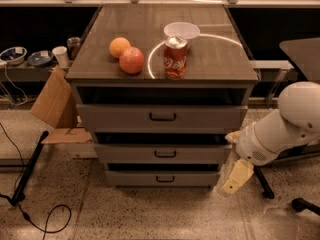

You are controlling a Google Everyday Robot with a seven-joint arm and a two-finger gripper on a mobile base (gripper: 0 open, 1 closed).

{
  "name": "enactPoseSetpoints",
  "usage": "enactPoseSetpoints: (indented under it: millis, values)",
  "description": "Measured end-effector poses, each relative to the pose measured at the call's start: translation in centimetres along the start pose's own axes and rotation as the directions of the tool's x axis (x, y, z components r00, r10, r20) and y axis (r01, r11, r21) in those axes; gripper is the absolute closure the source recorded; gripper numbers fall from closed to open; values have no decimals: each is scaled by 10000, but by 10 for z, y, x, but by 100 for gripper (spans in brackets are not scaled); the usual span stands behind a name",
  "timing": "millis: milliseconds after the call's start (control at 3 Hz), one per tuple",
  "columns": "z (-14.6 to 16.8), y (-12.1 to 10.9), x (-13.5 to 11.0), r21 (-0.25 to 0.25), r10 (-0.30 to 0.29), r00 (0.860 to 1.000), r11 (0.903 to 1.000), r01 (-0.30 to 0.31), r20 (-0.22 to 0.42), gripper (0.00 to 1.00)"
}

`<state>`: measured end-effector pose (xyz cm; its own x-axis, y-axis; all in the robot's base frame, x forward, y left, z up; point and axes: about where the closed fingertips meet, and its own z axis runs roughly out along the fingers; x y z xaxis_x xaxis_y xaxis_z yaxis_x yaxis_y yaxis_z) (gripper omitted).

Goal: Open middle drawer

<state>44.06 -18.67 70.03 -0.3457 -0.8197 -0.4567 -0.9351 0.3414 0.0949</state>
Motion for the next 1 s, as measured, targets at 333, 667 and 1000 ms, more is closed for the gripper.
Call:
enactPoseSetpoints:
  millis: [333, 667, 1000]
  values:
    - [54, -9, 24, -929, 2012, 9785, 9744, -2048, -460, 0]
    - [86, -15, 36, -1345, 4238, 9013, 8915, -4326, -899, 0]
    - [87, -14, 37, -1286, 4935, 8636, 8543, -5036, -1035, 0]
